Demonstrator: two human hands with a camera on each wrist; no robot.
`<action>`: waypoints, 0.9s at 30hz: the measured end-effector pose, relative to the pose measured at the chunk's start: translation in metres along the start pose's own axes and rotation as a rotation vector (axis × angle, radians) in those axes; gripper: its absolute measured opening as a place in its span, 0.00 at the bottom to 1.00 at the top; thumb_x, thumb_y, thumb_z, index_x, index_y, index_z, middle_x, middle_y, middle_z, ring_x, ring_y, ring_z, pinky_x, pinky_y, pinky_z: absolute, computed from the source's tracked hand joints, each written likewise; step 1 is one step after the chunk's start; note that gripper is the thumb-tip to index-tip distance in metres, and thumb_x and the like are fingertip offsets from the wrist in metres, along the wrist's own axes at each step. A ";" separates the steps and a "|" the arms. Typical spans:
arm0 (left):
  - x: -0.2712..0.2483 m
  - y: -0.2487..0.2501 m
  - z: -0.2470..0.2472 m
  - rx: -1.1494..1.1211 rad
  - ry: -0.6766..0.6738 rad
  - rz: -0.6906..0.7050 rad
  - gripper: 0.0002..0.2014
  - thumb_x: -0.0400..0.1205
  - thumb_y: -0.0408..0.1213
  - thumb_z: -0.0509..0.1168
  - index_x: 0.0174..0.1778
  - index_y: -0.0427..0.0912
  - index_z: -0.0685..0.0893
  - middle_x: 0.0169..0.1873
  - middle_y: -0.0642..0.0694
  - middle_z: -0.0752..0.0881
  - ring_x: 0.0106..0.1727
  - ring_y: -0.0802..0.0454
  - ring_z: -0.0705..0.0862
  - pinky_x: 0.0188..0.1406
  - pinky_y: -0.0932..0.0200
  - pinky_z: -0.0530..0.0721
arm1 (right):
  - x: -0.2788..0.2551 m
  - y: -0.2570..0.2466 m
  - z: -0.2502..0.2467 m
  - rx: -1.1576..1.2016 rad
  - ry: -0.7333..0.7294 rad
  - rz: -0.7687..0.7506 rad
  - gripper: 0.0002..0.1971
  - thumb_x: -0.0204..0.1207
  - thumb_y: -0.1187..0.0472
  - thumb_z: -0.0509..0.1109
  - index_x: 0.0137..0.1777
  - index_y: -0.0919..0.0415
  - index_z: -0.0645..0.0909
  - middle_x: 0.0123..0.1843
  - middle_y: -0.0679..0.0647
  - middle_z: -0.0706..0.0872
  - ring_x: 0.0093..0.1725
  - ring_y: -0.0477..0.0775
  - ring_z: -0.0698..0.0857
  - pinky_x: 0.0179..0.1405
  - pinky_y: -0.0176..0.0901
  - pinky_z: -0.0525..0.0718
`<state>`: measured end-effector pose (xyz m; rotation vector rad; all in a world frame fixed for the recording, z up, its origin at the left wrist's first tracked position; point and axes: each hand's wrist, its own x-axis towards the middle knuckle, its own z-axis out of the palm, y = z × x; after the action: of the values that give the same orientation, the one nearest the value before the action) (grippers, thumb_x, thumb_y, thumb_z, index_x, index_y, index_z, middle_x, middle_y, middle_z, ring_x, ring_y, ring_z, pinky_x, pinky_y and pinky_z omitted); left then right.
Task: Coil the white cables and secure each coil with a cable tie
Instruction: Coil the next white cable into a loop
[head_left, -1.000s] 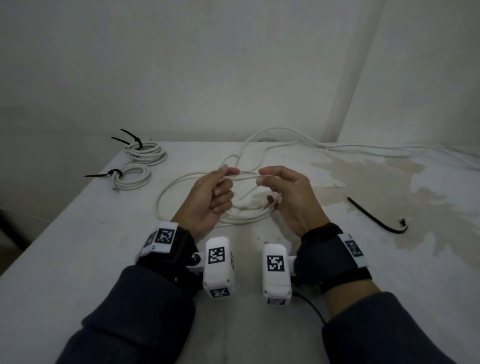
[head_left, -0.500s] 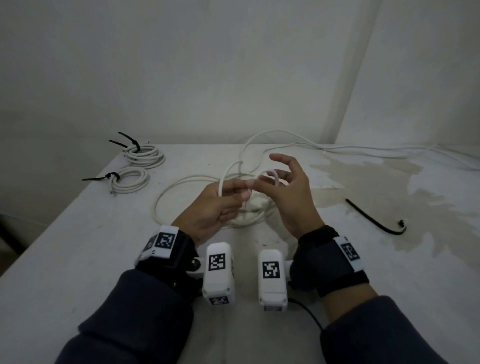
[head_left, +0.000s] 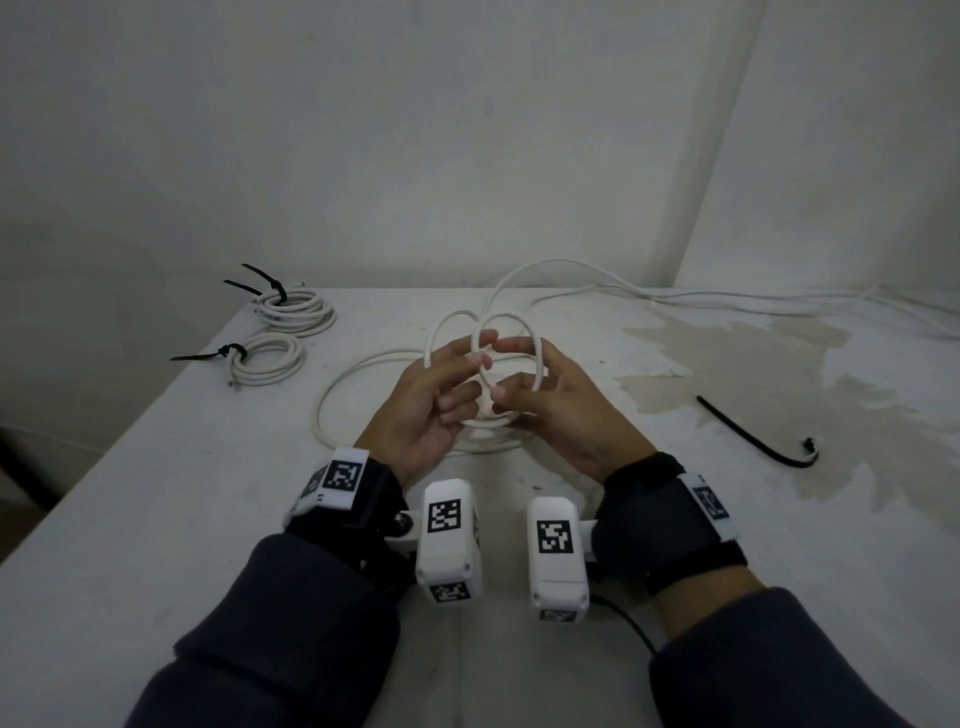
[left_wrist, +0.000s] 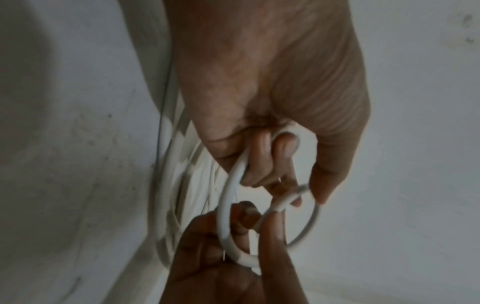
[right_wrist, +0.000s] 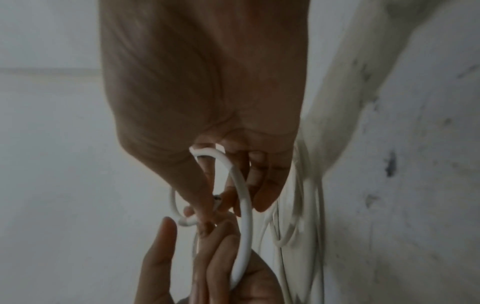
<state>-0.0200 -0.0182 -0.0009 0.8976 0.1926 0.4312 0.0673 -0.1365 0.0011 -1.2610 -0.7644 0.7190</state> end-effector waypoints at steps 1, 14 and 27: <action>0.000 0.001 -0.001 -0.008 0.008 0.019 0.13 0.75 0.31 0.64 0.55 0.36 0.83 0.29 0.52 0.79 0.13 0.63 0.63 0.11 0.74 0.57 | 0.000 0.000 0.001 -0.045 -0.040 0.011 0.21 0.74 0.78 0.70 0.58 0.52 0.79 0.32 0.53 0.84 0.35 0.51 0.83 0.41 0.44 0.82; 0.001 -0.004 -0.001 0.165 0.099 0.040 0.05 0.78 0.23 0.65 0.45 0.36 0.81 0.33 0.44 0.82 0.30 0.58 0.80 0.31 0.68 0.81 | -0.002 -0.011 -0.016 0.049 0.146 0.013 0.13 0.80 0.75 0.62 0.54 0.59 0.84 0.36 0.54 0.83 0.36 0.48 0.82 0.36 0.36 0.82; -0.002 -0.009 0.006 0.190 0.036 0.085 0.08 0.76 0.25 0.69 0.45 0.40 0.79 0.43 0.42 0.88 0.42 0.52 0.86 0.38 0.65 0.84 | 0.000 -0.011 0.011 0.681 0.228 0.010 0.16 0.84 0.55 0.62 0.39 0.65 0.81 0.30 0.52 0.86 0.31 0.46 0.87 0.34 0.36 0.87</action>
<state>-0.0177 -0.0280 -0.0043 1.0881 0.2319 0.5140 0.0588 -0.1319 0.0130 -0.7053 -0.2798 0.7432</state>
